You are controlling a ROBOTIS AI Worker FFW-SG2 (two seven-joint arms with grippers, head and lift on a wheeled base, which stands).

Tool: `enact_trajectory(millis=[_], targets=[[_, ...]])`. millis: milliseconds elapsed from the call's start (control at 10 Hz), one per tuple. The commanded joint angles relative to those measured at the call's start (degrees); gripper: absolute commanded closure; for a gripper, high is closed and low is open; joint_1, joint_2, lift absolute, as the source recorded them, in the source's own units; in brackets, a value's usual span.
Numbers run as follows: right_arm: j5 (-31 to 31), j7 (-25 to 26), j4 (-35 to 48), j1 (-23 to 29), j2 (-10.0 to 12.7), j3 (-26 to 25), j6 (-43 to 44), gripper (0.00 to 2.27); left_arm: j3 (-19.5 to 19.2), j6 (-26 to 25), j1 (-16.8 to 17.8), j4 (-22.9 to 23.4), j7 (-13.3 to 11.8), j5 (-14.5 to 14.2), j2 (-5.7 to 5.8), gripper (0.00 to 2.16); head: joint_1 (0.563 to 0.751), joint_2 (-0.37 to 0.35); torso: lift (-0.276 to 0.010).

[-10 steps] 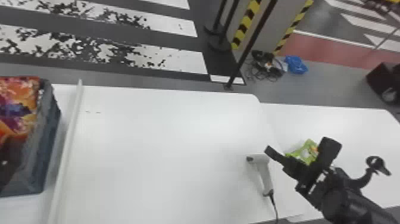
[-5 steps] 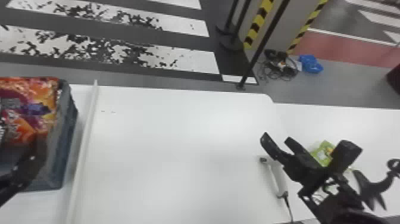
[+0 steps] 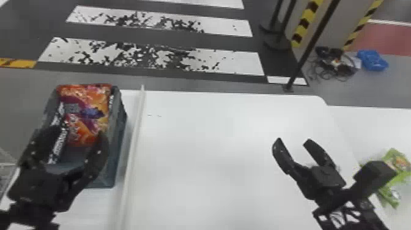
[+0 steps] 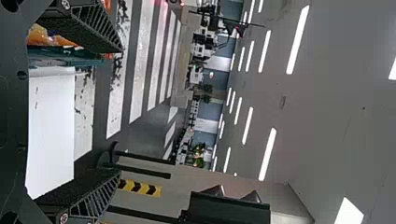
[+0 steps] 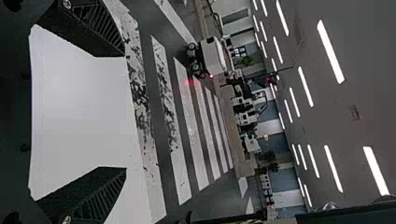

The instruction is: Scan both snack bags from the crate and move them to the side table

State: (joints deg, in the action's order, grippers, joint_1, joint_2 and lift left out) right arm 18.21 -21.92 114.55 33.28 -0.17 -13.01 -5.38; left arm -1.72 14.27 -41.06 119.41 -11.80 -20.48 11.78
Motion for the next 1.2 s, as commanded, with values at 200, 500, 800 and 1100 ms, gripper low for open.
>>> enact_trajectory(millis=[200, 500, 800, 1100], targets=[[-7.7, 4.1, 1.8, 2.4, 0.2, 6.2, 10.5, 0.06, 3.0, -0.5, -0.3, 0.3, 0.9, 1.1, -0.53, 0.08, 0.695, -0.04, -0.029], [-6.5, 6.3, 1.9, 2.8, 0.2, 5.9, 13.5, 0.06, 2.8, -1.2, -1.1, -0.1, 1.5, 1.1, -0.62, 0.08, 0.695, -0.053, -0.029], [-6.0, 6.0, 1.8, 2.9, 0.2, 5.5, 13.9, 0.06, -2.7, -16.7, 0.5, 4.2, 1.5, 0.6, -0.97, 0.08, 0.695, -0.048, -0.029], [-6.0, 4.9, 2.3, 4.4, 0.2, 5.9, 14.9, 0.06, -6.0, -25.3, 7.5, 4.6, 4.9, -1.1, -2.11, 0.08, 0.695, 0.006, -0.029]])
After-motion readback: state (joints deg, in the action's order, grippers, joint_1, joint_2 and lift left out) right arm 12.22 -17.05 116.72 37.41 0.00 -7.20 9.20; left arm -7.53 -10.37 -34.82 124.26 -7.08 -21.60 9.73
